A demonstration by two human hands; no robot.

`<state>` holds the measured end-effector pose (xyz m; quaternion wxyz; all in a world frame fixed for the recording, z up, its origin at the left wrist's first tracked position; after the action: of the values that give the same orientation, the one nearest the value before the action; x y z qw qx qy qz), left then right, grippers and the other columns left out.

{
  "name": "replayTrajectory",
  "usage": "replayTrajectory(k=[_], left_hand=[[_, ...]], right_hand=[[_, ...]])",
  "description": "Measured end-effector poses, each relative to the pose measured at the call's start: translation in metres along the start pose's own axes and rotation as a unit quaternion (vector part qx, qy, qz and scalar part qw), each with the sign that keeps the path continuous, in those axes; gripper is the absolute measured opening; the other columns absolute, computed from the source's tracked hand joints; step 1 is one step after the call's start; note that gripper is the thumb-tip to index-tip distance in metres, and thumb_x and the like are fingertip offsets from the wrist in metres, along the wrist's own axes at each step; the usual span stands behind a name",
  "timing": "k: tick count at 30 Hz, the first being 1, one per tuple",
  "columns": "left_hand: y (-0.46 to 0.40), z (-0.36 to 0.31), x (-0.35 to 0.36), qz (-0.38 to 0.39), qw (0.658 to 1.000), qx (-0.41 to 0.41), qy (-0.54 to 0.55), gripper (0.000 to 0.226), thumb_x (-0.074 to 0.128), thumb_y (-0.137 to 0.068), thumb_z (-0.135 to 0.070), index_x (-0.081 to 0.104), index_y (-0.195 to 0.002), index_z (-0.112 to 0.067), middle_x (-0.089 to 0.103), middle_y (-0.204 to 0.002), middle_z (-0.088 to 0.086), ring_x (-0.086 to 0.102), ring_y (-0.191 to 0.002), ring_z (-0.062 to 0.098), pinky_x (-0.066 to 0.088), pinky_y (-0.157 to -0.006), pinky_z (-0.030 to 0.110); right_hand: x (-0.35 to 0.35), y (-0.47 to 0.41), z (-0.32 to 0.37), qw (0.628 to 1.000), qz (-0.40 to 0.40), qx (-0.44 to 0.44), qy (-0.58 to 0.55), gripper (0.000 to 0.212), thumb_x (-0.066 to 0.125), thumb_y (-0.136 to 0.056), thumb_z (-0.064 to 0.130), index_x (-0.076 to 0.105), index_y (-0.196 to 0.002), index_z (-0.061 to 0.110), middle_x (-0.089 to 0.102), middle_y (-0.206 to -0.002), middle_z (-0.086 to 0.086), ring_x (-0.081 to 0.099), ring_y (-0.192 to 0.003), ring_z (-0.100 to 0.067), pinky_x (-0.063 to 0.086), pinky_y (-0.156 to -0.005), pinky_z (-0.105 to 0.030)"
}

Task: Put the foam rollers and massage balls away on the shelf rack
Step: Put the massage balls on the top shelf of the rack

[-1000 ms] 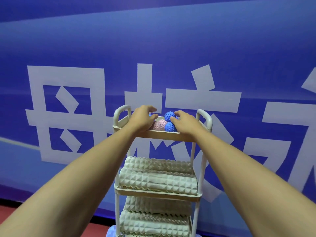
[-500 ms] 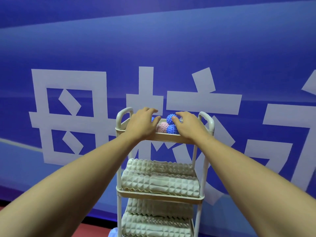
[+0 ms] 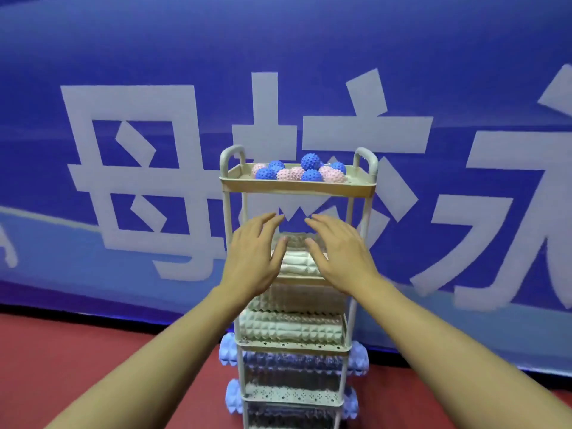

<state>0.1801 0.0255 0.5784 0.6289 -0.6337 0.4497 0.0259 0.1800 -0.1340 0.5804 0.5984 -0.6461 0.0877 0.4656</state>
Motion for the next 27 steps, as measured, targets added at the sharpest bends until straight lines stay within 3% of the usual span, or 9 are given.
replayTrajectory(k=[6,10,12,14,18,22,27], left_hand=[[0.15,0.008,0.081,0.14,0.989,-0.052,-0.014,0.052,0.041,-0.103,-0.047,0.051,-0.144,-0.017,0.05,-0.147,0.005,0.048,-0.132,0.026,0.042,-0.106,0.044],[0.241,0.016,0.139,0.259,0.961,-0.094,-0.015,0.065,0.029,-0.1,-0.055,0.049,-0.146,-0.014,0.048,-0.148,0.01,0.048,-0.132,0.031,0.041,-0.108,0.047],[0.279,0.018,0.167,0.302,0.948,-0.103,-0.017,0.067,0.027,-0.1,-0.055,0.047,-0.148,-0.014,0.047,-0.149,0.01,0.046,-0.135,0.03,0.038,-0.111,0.045],[0.314,0.02,0.195,0.337,0.934,-0.119,-0.006,0.066,0.028,-0.099,-0.055,0.047,-0.147,-0.015,0.047,-0.15,0.009,0.046,-0.136,0.03,0.038,-0.111,0.045],[0.377,0.027,0.262,0.404,0.904,-0.139,0.006,0.067,0.028,-0.098,-0.057,0.043,-0.149,-0.016,0.045,-0.151,0.007,0.046,-0.135,0.029,0.043,-0.107,0.046],[0.452,0.037,0.337,0.48,0.861,-0.17,0.014,0.069,0.024,-0.096,-0.059,0.039,-0.151,-0.019,0.043,-0.149,0.004,0.047,-0.131,0.029,0.046,-0.101,0.046],[0.543,0.053,0.416,0.546,0.798,-0.246,0.065,0.056,0.05,-0.101,-0.041,0.04,-0.149,-0.015,0.043,-0.148,0.004,0.048,-0.129,0.03,0.043,-0.106,0.042]], right_hand=[[0.089,0.137,-0.025,0.985,0.15,0.08,0.027,0.055,0.038,-0.105,0.047,0.041,-0.154,0.02,0.04,-0.159,0.001,0.034,-0.148,-0.019,0.025,-0.121,-0.038],[0.152,0.234,-0.049,0.963,0.229,0.14,0.028,0.06,0.034,-0.101,0.053,0.046,-0.15,0.02,0.047,-0.154,0.001,0.042,-0.142,-0.021,0.033,-0.117,-0.039],[0.181,0.284,-0.06,0.95,0.265,0.165,0.022,0.057,0.044,-0.101,0.048,0.048,-0.149,0.019,0.048,-0.153,0.0,0.044,-0.141,-0.022,0.035,-0.115,-0.039],[0.209,0.335,-0.07,0.93,0.311,0.196,0.012,0.056,0.049,-0.101,0.046,0.046,-0.15,0.021,0.045,-0.155,0.003,0.042,-0.143,-0.021,0.032,-0.116,-0.038],[0.267,0.428,-0.094,0.873,0.411,0.262,0.001,0.06,0.041,-0.102,0.051,0.029,-0.157,0.029,0.03,-0.162,0.01,0.031,-0.147,-0.016,0.026,-0.117,-0.035],[0.327,0.504,-0.123,0.824,0.477,0.307,-0.008,0.064,0.043,-0.101,0.055,0.027,-0.158,0.029,0.031,-0.162,0.011,0.037,-0.143,-0.019,0.031,-0.114,-0.037],[0.41,0.572,-0.155,0.782,0.519,0.344,-0.033,0.065,0.053,-0.097,0.053,0.033,-0.154,0.028,0.039,-0.157,0.008,0.043,-0.139,-0.022,0.035,-0.111,-0.038]])
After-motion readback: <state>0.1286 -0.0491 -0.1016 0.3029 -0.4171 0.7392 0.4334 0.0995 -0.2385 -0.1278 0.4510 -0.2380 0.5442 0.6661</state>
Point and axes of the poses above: each hand's wrist, its own y-axis away from the middle knuckle, its own x-axis out of the palm, z = x × y, the point moved 10 cm from there along -y, towards the middle knuckle
